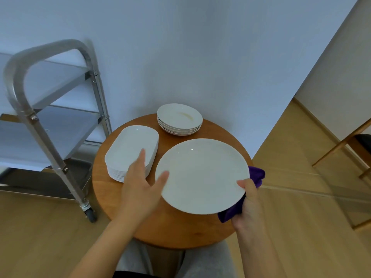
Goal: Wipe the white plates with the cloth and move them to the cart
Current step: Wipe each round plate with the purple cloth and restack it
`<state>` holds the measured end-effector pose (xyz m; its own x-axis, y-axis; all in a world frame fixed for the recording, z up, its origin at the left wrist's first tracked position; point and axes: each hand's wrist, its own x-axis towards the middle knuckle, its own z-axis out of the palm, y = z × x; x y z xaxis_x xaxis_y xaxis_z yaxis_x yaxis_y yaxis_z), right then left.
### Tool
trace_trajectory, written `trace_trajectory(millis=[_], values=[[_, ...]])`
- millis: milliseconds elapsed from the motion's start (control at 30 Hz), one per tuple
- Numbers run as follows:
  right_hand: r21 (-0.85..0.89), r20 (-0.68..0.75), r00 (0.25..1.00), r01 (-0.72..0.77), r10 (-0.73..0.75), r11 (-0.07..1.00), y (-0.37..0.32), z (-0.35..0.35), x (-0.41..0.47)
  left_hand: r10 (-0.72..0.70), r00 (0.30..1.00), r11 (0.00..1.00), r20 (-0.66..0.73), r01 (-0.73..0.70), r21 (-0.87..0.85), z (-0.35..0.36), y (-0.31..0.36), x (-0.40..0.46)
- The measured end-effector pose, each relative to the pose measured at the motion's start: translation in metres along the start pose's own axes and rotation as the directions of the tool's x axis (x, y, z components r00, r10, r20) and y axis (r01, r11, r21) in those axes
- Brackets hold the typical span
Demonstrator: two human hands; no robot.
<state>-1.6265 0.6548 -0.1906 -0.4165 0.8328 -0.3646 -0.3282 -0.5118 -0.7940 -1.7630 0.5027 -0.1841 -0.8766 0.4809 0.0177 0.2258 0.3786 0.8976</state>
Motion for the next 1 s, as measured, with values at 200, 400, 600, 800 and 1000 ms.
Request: trace_trajectory(millis=[200,400,600,800,1000], values=[[-0.116,0.001,0.997,0.082,-0.083,0.990,0.000,0.001,0.010,-0.325,0.895,0.649,0.306,0.447,-0.616,0.005,-0.010,0.015],[-0.776,0.261,0.677,0.571,-0.688,0.268,-0.029,0.027,0.031,-0.246,0.968,0.780,0.058,0.233,-0.581,0.024,-0.007,0.020],[-0.801,0.596,0.696,0.478,-0.400,-0.362,-0.010,0.081,0.066,-0.121,0.991,0.825,0.055,0.131,-0.550,0.045,0.003,0.022],[-0.618,0.752,0.655,0.666,-0.068,-0.417,0.017,0.065,0.044,-0.207,0.978,0.770,0.030,0.182,-0.612,0.050,-0.001,0.033],[-0.669,0.530,0.812,0.578,0.244,-0.467,-0.013,0.046,0.044,-0.235,0.972,0.838,0.029,0.218,-0.500,0.058,-0.013,0.043]])
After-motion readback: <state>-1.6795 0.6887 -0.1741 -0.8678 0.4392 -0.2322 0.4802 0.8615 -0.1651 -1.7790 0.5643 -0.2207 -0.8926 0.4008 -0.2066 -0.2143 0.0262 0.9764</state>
